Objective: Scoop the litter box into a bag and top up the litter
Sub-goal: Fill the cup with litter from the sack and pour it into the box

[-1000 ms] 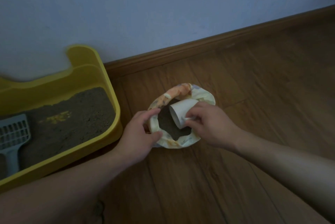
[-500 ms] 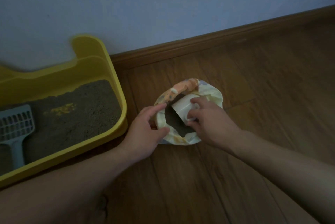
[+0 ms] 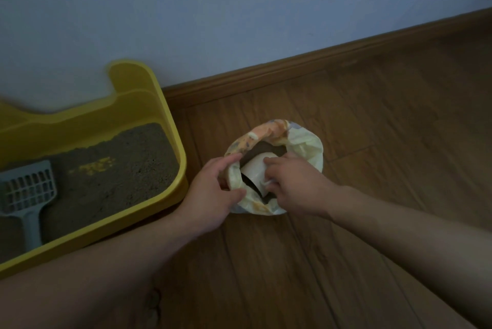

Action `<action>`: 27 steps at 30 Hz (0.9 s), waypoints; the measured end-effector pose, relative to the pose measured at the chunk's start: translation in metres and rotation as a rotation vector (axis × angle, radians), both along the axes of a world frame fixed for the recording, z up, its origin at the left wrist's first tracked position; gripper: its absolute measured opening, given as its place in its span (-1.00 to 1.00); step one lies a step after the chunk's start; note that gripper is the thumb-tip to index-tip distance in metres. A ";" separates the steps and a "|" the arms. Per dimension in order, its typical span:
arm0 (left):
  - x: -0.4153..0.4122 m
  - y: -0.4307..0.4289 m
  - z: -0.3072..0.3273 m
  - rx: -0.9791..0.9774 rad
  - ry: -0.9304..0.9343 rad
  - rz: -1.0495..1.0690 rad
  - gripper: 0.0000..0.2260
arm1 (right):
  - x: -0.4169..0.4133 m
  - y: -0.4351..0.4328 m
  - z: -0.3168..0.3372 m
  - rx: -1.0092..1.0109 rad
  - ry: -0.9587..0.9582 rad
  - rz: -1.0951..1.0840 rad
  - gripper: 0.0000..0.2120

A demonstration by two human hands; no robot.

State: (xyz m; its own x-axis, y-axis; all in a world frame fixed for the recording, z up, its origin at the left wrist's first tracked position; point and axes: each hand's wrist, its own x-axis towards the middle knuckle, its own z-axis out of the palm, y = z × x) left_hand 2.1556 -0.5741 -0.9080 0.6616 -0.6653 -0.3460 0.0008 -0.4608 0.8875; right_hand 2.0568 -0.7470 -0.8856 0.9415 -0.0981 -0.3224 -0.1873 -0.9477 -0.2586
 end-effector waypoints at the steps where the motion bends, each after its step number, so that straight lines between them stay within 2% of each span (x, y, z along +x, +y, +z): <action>1: 0.000 0.000 0.001 -0.001 -0.001 0.001 -0.39 | 0.000 0.000 0.000 0.035 -0.003 -0.016 -0.86; 4: -0.002 -0.001 0.004 0.021 -0.004 0.000 -0.38 | -0.001 -0.003 -0.003 0.182 -0.047 -0.090 -0.87; 7: -0.002 0.001 0.007 0.049 -0.006 -0.014 -0.38 | -0.003 -0.011 -0.007 0.340 -0.028 -0.272 -0.83; 15: -0.002 0.000 0.009 0.095 -0.019 -0.018 -0.38 | -0.009 -0.028 -0.005 0.566 -0.047 -0.528 -0.86; 23: -0.001 0.000 0.004 0.066 0.001 0.011 -0.38 | -0.032 -0.040 -0.002 0.913 -0.157 -0.616 -0.79; 27: -0.003 -0.003 0.007 0.075 -0.012 0.014 -0.37 | -0.046 -0.044 -0.001 1.015 -0.221 -0.629 -0.86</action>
